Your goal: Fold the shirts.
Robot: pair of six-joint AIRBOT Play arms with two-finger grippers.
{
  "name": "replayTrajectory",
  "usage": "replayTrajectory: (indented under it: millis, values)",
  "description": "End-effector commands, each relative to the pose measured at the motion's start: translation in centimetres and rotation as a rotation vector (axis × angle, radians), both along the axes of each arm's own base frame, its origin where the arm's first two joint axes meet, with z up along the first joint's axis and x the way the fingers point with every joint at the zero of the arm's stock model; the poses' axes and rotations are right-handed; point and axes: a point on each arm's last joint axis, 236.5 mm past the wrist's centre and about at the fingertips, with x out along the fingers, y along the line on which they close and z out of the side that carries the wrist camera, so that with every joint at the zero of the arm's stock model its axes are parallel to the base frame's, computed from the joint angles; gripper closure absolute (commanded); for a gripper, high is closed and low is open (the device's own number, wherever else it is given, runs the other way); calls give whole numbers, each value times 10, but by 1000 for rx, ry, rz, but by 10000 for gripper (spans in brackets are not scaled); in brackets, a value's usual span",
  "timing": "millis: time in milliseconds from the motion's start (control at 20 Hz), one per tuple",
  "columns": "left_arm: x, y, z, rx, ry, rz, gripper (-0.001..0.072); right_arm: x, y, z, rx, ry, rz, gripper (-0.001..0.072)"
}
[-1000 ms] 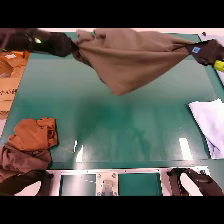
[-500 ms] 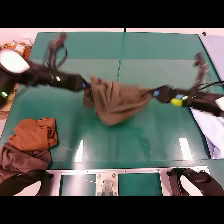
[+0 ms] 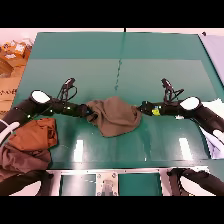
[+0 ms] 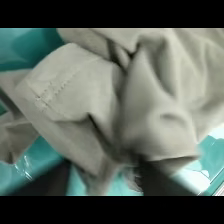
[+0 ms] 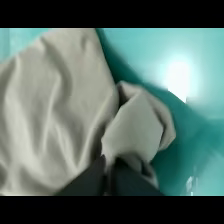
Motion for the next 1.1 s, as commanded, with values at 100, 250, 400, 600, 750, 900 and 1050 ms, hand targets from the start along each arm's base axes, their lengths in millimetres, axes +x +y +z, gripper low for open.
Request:
replayTrajectory:
  millis: [100,250,400,600,750,900,1050]
  values:
    - [13,33,20,-43,38,28,200,31,-34,59,49,-35,-13,432]
    - [2,51,20,-65,95,22,201,30,-50,72,65,-19,-14,274]
    - [-28,42,-11,-53,166,-6,201,16,-53,49,41,40,-5,275]
    - [-33,31,-41,-50,147,65,202,1,-55,21,34,106,-19,277]
    - [-15,23,-45,-56,70,127,299,-9,-50,2,43,161,-16,278]
    - [-6,11,-49,-122,77,153,300,-18,-31,-16,67,217,12,279]
    - [-14,6,-57,-135,111,120,672,-13,-9,-15,104,206,21,281]
